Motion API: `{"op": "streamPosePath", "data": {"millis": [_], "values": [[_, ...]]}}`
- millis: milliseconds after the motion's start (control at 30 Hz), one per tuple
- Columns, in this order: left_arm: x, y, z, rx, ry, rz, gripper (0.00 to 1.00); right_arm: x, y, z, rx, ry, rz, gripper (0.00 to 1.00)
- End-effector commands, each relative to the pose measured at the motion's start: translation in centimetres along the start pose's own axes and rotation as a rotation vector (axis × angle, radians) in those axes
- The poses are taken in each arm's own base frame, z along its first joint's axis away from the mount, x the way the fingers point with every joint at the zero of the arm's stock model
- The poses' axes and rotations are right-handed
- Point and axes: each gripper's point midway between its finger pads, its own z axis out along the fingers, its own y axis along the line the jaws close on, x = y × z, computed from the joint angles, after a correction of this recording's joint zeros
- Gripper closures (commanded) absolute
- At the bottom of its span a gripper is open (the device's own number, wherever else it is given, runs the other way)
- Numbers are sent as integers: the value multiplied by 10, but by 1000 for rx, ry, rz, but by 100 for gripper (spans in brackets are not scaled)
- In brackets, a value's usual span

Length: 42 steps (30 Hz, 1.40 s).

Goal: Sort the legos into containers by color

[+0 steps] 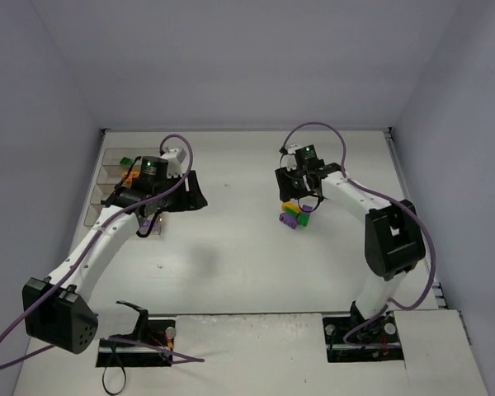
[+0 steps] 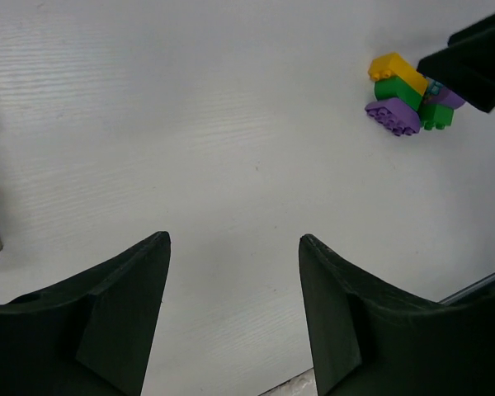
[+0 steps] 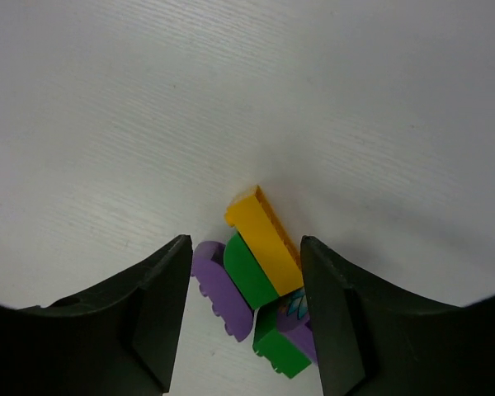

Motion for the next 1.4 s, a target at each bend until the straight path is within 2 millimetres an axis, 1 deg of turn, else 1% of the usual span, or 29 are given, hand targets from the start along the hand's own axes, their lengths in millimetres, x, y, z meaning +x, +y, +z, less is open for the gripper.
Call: {"op": "streamPosePath", "data": {"millis": [0,33,67,133,233,333,467,500,533,567,633,667,700,767,800,833,867,900,933,967,1000,1033,1067,1100,1167,1200,1267,1300,1367], "values": [[-11,-23,-5,86,-51,81,42,-3,5,7,-40,45,-117,49],[-9,-25,-4,92,-42,86,42,-5,6,8,-43,51,-123,51],[-6,-27,-3,102,-32,87,42,0,5,15,-41,74,-124,52],[-3,-30,-1,112,-21,91,42,4,5,19,-50,101,-134,52],[1,-31,1,121,-5,92,42,16,10,30,-59,148,-144,52],[4,-31,5,121,4,96,42,26,11,35,-52,178,-146,52],[8,-30,9,125,25,91,42,39,7,40,-30,212,-127,58],[9,-30,11,128,28,88,42,41,4,41,-13,218,-123,67],[10,-31,12,135,34,87,42,44,2,41,-3,225,-118,72],[10,-31,13,136,37,83,42,48,0,42,11,232,-108,83],[9,-35,14,152,34,81,42,48,-4,41,40,231,-103,95],[9,-37,14,159,35,83,42,46,-5,40,50,225,-91,100],[8,-39,14,168,28,83,42,43,-5,39,57,213,-84,100],[9,-45,14,194,30,84,42,28,-4,31,63,162,-69,100],[6,-49,15,209,22,78,42,19,-1,26,62,127,-31,100],[7,-58,15,254,25,66,42,-9,12,8,26,19,-19,100],[4,-60,15,259,13,70,42,-11,13,9,25,6,-10,100],[4,-65,15,280,13,69,42,-26,19,-7,11,-57,-7,100],[2,-73,15,320,11,57,39,-33,29,-14,-18,-92,-10,100],[1,-78,16,343,10,52,39,-39,35,-19,-36,-126,9,100],[1,-84,16,369,11,51,38,-47,40,-32,-56,-169,17,100],[-2,-93,17,413,8,40,38,-50,49,-37,-91,-187,24,100],[-3,-99,17,434,5,36,38,-57,55,-47,-115,-226,47,100],[-3,-105,18,453,6,37,38,-54,58,-49,-126,-229,58,100],[-7,-116,21,478,1,38,37,-56,69,-56,-170,-256,67,100],[-4,-121,26,485,14,43,37,-53,73,-60,-185,-261,82,100],[-6,-131,26,504,20,47,37,-50,79,-65,-202,-269,91,100],[-11,-139,24,517,12,54,36,-48,81,-68,-207,-278,102,100],[-9,-148,27,526,20,69,36,-54,83,-76,-219,-324,111,100]]}}
